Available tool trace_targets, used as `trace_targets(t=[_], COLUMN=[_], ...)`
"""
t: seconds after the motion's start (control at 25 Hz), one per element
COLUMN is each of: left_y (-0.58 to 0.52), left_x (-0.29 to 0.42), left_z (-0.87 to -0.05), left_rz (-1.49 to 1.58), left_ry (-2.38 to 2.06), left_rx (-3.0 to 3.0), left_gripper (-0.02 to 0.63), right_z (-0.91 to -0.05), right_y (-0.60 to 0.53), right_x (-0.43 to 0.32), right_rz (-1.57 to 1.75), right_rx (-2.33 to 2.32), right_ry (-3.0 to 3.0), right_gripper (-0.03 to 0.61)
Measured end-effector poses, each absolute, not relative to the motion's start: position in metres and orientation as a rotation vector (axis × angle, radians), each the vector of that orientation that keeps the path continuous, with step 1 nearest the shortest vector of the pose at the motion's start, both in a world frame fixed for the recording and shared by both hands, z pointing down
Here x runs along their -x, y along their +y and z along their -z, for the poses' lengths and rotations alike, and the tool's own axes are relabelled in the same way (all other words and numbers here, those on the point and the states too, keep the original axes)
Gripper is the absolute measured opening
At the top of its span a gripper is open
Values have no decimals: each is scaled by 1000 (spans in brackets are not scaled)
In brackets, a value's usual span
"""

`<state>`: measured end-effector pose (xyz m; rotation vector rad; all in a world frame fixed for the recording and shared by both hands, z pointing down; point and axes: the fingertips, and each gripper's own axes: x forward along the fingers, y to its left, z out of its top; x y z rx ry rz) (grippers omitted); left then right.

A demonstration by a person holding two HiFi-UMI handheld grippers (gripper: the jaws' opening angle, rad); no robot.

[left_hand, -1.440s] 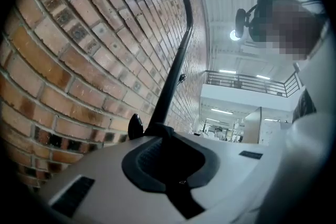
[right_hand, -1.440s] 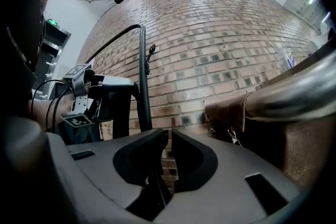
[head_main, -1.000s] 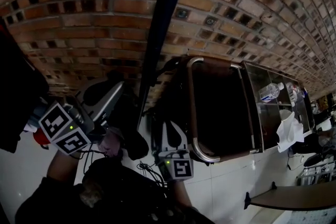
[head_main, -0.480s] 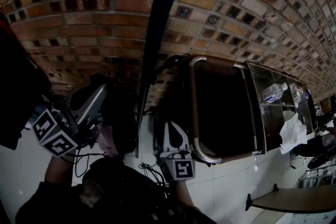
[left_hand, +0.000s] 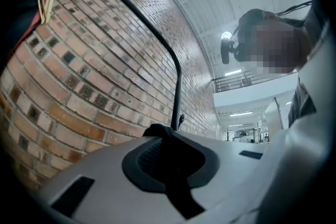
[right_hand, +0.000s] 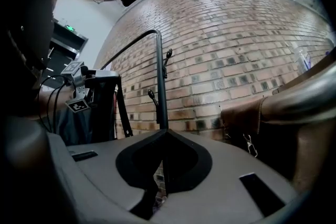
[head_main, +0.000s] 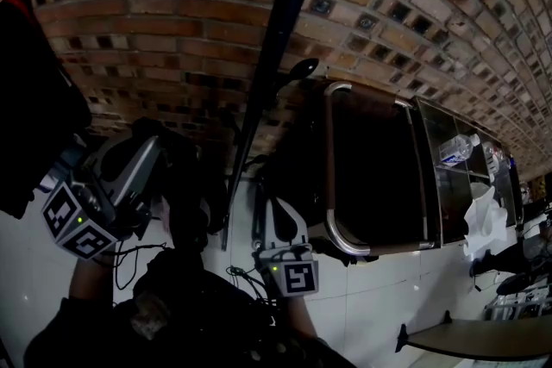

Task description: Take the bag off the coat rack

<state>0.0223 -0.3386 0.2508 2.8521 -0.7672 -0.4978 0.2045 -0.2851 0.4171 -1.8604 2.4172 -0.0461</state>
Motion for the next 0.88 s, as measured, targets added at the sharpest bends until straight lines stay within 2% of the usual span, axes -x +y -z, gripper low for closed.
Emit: trace_targets(t=[0.52, 0.88], left_y=[-217, -158], left_x=[-6, 18], left_z=[-241, -243], left_rz=[577, 587], left_ry=[-855, -1014], left_rx=[-2810, -2819], left_gripper=[37, 37], right_z=[-422, -420], right_y=[-155, -104], right_x=[-206, -190], right_rz=[26, 1], right_rx=[1834, 1812], right_ry=[2450, 2473], right_gripper=[17, 17])
